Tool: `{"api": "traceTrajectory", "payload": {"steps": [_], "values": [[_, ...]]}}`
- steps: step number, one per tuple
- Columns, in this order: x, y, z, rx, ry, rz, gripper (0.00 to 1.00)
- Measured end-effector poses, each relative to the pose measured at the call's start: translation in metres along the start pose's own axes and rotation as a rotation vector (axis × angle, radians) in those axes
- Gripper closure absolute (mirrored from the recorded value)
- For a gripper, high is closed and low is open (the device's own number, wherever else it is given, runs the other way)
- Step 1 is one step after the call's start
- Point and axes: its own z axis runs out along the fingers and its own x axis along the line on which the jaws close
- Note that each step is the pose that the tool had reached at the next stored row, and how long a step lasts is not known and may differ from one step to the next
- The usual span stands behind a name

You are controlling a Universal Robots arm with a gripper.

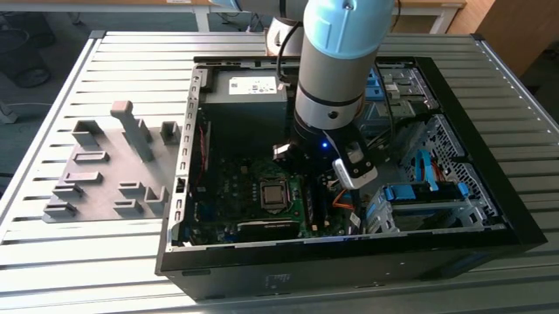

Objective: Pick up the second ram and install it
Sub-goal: 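Insert the second ram into the second slot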

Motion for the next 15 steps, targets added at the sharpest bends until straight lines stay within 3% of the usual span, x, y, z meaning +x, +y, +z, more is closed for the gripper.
{"api": "traceTrajectory", "payload": {"steps": [5,15], "values": [[0.0000,0.0001,0.0009,-0.0042,0.0002,0.000,0.86],[0.0000,0.0000,-0.0002,-0.0046,0.0003,0.000,0.86]]}}
